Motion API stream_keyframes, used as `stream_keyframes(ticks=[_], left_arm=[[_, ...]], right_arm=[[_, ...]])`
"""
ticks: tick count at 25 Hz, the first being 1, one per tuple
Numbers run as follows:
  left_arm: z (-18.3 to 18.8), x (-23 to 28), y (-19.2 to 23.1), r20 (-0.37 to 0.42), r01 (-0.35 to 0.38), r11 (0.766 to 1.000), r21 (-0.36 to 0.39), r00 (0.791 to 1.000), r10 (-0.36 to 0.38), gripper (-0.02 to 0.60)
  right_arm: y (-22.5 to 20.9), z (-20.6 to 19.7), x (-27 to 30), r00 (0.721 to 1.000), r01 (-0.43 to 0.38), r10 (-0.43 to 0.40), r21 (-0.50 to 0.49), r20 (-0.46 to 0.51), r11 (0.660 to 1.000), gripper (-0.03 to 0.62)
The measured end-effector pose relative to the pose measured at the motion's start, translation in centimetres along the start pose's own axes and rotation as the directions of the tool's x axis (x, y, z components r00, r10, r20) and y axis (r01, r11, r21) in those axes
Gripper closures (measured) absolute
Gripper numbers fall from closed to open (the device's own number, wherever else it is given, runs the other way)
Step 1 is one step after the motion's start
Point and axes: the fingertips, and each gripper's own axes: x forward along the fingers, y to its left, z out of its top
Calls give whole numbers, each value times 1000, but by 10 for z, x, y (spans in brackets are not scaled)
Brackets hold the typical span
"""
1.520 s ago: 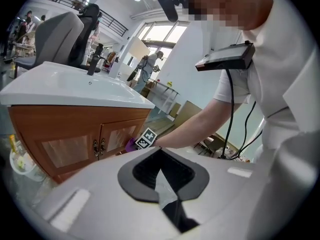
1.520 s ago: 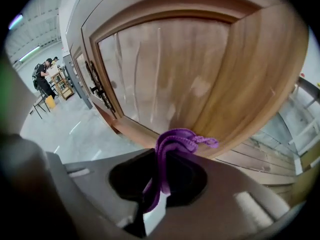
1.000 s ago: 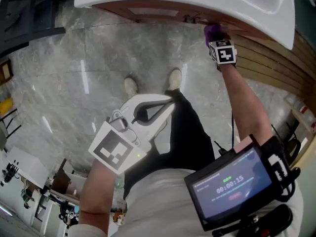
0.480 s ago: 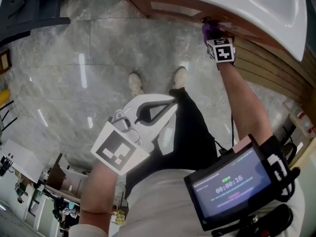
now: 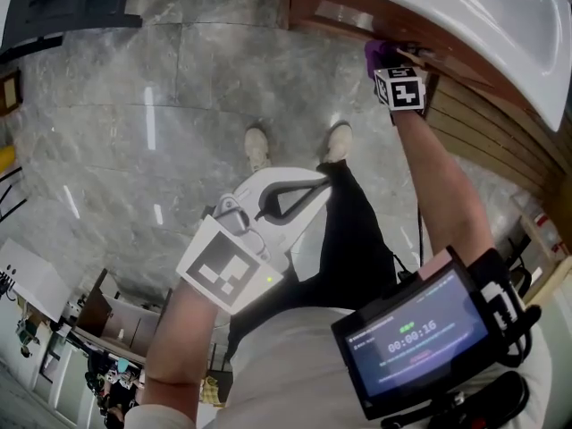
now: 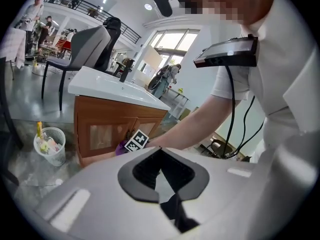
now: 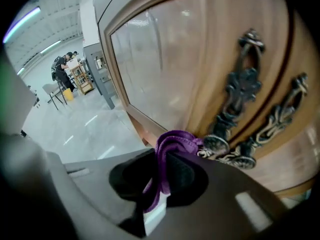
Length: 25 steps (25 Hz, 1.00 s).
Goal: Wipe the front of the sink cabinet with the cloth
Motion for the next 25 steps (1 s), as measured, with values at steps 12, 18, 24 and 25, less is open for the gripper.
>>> stream_keyframes(ticks=[12,18,24,25], left_arm=[[-48,-37,37,-119,-37,993,-113,993,24,577],[-93,-61,54,-260,-73,976,-206,965,17,577],[-130,-82,60,-341,-90,953,-289,940,-14,576],[-132,-85,61,-343,-95,951,-296,939,-13,577]], right_arm=[[84,73,28,996,-82,86,-110,30,991,539],[128,106,45,991,-121,129,-155,39,980,539],[162,126,56,987,-144,154,-185,39,972,539],[165,128,58,987,-147,157,-191,37,971,539]])
